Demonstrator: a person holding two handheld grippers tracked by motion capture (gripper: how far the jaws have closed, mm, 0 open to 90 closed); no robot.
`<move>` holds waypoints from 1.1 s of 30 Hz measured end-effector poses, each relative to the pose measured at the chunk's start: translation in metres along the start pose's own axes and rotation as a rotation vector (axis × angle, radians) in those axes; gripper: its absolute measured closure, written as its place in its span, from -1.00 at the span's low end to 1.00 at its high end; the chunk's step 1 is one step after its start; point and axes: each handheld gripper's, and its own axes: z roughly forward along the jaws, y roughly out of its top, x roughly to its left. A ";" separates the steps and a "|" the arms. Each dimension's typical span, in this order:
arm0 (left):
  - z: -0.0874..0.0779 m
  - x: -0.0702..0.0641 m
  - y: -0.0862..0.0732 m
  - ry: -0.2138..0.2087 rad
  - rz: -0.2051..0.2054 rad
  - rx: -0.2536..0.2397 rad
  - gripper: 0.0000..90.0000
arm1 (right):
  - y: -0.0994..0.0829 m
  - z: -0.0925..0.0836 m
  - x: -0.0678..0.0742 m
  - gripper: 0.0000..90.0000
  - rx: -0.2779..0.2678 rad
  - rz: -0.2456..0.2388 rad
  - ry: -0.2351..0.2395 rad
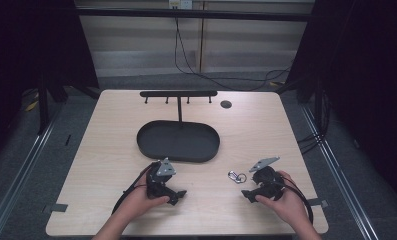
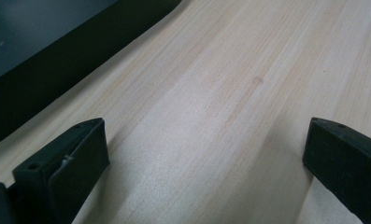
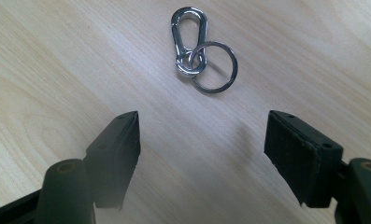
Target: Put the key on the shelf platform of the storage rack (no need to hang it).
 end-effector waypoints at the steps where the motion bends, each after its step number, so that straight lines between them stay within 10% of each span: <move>1: 0.000 0.000 0.000 0.000 0.000 0.000 -1.00 | 0.001 -0.001 0.000 -0.37 0.003 0.012 0.006; 33: 0.000 0.000 0.000 -0.001 0.001 0.001 -1.00 | 0.054 0.023 -0.002 -0.07 0.137 -0.036 0.004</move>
